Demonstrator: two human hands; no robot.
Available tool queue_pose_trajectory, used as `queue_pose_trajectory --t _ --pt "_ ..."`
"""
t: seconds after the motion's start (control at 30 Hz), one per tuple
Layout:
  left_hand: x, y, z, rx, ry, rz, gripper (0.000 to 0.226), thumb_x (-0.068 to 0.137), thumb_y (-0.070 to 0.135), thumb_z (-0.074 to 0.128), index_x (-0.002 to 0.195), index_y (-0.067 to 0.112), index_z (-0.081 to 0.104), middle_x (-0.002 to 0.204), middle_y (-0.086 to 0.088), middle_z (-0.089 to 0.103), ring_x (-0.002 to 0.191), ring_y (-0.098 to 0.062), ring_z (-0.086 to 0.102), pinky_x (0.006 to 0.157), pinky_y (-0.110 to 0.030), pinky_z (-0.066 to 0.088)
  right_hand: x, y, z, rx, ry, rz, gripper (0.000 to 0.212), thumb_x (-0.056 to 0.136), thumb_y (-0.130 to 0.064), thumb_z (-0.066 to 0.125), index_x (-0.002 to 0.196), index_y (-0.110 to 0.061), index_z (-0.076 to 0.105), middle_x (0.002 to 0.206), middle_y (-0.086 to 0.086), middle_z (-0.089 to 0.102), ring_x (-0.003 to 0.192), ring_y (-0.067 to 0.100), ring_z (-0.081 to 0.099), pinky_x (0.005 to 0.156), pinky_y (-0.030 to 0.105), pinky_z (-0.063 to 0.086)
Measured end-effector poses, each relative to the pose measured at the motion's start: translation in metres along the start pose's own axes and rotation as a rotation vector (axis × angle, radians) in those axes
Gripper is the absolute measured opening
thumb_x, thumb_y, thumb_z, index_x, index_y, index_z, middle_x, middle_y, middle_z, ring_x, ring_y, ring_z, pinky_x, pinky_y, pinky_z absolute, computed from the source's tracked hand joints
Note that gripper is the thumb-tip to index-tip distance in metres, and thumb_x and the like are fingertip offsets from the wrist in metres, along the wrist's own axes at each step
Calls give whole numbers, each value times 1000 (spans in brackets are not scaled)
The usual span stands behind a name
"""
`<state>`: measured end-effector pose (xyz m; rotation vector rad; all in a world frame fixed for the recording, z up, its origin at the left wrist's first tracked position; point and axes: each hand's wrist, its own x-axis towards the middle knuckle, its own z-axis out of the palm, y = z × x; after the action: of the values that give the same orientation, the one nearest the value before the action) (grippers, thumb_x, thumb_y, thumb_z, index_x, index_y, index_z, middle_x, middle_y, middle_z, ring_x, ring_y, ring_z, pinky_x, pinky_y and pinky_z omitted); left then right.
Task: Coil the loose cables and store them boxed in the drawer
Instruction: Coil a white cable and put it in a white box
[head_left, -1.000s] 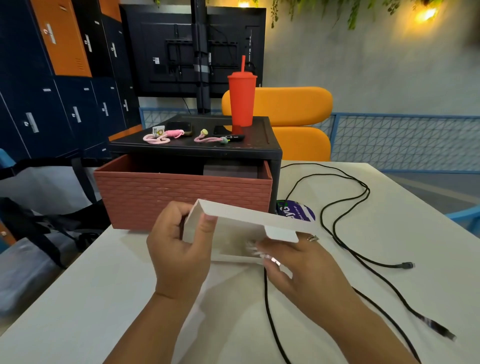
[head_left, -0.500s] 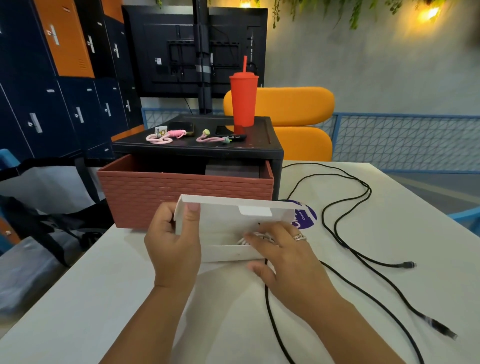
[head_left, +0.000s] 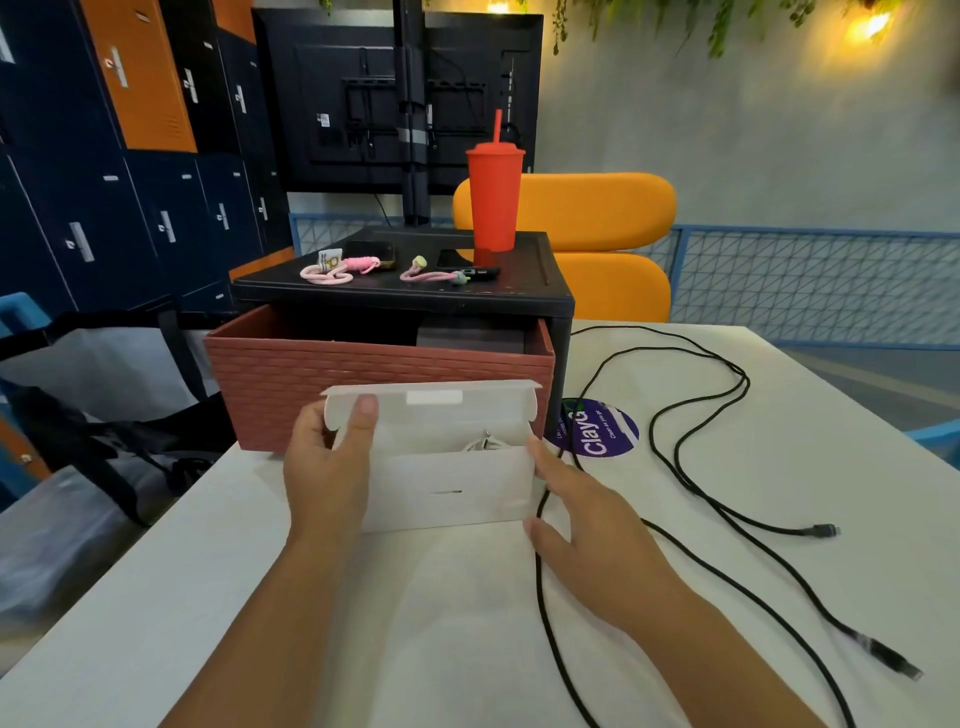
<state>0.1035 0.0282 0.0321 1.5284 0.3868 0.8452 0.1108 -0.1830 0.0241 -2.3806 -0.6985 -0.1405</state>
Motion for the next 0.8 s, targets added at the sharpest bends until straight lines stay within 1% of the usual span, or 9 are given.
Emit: queue_pose_trajectory --t 0.03,0.1,0.2,0.27,0.3,0.37,0.47,0.63,0.8 --pt "0 0 -1 38 -25 7 28 84 34 64 107 23 53 92 12 60 88 -9 57 69 -21 44 -1 -1 1 3 -29 16 72 92 -29 53 145 -41 7 142 -17 39 124 2 41 90 10 29" --pt "3 -1 -4 91 -73 22 52 72 28 78 115 28 49 102 9 60 94 -10 57 72 -20 43 -1 -2 2 37 -65 45 77 91 -31 54 144 -45 0 142 -19 38 125 1 39 89 11 30" --pt "11 -5 -12 184 -114 43 89 48 40 87 125 30 44 122 1 56 110 -20 53 90 -34 47 -1 -2 4 121 -121 66 85 89 -33 56 138 -52 -11 142 -26 34 118 -5 38 83 6 31" --pt "15 -4 -17 219 -138 52 108 30 50 83 128 33 42 127 -1 53 116 -23 50 98 -44 45 -2 -2 6 140 -171 68 88 88 -35 57 136 -54 -14 140 -29 33 111 -6 41 76 4 34" --pt "16 -3 -18 236 -161 54 114 25 50 83 130 32 40 128 -1 53 118 -23 49 99 -45 44 -2 -3 7 140 -188 67 88 88 -37 57 137 -53 -14 140 -28 34 109 -3 43 76 6 35" --pt "17 -2 -20 286 -208 70 117 28 41 90 133 30 39 127 3 53 116 -18 49 97 -39 43 -2 -3 7 140 -201 68 87 88 -38 57 141 -50 -11 143 -26 33 112 -1 43 84 11 32" --pt "16 -5 -19 334 -217 127 103 40 23 94 128 29 41 118 8 55 107 -14 49 86 -30 41 -2 -2 5 117 -212 77 84 89 -38 56 142 -48 -9 144 -22 34 120 3 42 88 13 29" --pt "15 -11 -17 319 -155 122 102 42 26 94 129 27 39 124 7 51 113 -15 48 91 -35 44 -2 -4 3 90 -238 94 82 89 -40 55 143 -45 -7 141 -14 40 121 10 45 86 15 32" --pt "14 -12 -15 337 -140 112 107 42 30 94 130 29 34 127 5 50 116 -19 48 94 -40 45 1 -1 6 93 -244 91 82 88 -44 55 143 -45 -7 149 -17 28 134 9 31 107 25 30"
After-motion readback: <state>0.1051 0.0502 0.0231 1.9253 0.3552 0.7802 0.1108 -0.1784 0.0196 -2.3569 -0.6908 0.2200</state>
